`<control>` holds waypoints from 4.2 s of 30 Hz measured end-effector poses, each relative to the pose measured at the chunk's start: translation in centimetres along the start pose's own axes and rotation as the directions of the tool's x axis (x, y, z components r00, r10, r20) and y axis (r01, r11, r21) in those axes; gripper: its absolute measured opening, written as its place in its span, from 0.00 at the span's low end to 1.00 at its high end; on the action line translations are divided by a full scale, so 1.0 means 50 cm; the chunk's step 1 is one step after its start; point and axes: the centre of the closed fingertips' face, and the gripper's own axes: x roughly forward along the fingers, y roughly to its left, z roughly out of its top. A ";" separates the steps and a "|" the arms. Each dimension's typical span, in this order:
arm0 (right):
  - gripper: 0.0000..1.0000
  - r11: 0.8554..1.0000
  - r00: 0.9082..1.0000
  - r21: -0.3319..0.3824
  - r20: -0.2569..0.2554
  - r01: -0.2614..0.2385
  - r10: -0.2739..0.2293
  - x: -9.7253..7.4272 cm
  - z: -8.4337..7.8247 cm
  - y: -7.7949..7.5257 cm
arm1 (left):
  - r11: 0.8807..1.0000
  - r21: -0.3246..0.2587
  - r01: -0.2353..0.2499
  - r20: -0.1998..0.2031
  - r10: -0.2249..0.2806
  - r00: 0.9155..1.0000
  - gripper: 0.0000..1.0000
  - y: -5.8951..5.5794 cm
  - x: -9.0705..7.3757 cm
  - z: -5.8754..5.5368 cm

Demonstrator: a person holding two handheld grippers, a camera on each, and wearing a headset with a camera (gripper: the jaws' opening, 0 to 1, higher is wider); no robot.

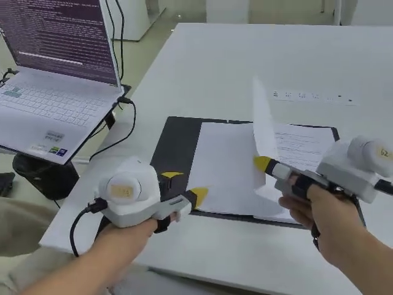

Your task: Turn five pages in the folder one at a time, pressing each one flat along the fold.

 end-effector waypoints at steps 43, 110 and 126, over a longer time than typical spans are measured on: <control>0.05 0.987 0.965 0.105 -0.243 0.123 -0.094 0.230 -0.221 -0.076 | 0.993 -0.072 -0.098 -0.068 0.094 0.993 0.35 0.096 -0.052 -0.078; 0.00 0.870 0.998 0.489 -0.032 0.066 -0.058 0.200 0.091 -0.317 | 0.980 0.198 -0.019 -0.175 0.055 0.983 0.00 0.048 0.166 -0.165; 0.00 0.788 0.985 0.614 0.116 0.027 -0.125 0.251 0.177 -0.366 | 0.980 0.200 -0.023 -0.165 0.056 0.985 0.00 0.043 0.167 -0.164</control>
